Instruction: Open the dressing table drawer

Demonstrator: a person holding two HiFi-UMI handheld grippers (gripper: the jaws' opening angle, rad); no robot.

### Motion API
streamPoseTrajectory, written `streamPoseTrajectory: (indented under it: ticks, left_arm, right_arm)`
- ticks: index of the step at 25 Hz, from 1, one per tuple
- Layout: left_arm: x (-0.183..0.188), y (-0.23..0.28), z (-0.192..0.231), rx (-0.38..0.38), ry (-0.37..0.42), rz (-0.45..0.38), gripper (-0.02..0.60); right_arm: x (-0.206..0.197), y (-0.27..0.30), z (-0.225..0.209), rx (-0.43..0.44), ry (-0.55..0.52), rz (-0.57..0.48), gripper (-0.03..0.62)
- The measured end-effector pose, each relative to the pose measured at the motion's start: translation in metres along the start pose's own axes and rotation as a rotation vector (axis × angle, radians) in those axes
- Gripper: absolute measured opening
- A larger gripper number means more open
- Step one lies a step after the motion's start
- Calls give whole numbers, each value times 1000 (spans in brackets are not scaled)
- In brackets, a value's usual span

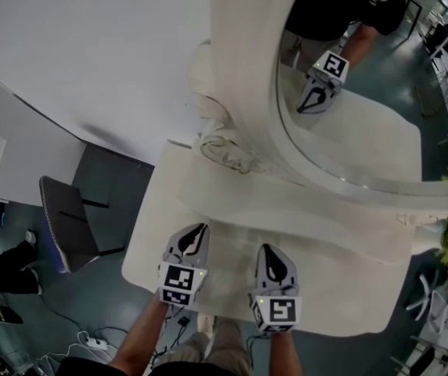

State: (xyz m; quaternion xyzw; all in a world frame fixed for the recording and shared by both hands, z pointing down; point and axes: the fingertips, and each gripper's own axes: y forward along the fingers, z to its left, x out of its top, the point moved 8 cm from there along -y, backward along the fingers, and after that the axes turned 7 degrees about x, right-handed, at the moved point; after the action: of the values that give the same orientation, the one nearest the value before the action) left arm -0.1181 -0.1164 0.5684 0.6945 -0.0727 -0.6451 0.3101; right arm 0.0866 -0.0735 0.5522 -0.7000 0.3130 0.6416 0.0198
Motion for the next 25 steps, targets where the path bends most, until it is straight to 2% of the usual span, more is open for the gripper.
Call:
streamPoseTrajectory:
  ticks: [4, 9, 17, 25]
  left_arm:
    - [-4, 14, -2, 9, -3, 26, 70]
    - [-8, 30, -6, 19, 3, 52, 107]
    - [-11, 42, -10, 39, 41, 77, 100]
    - [-12, 43, -9, 41, 41, 72, 95]
  right_arm:
    - [-1, -3, -6, -8, 4, -1, -2]
    - [-3, -6, -13, -23, 15, 6, -2]
    - [-5, -6, -22, -32, 29, -4, -2]
    - [-6, -9, -23, -32, 26, 6, -2]
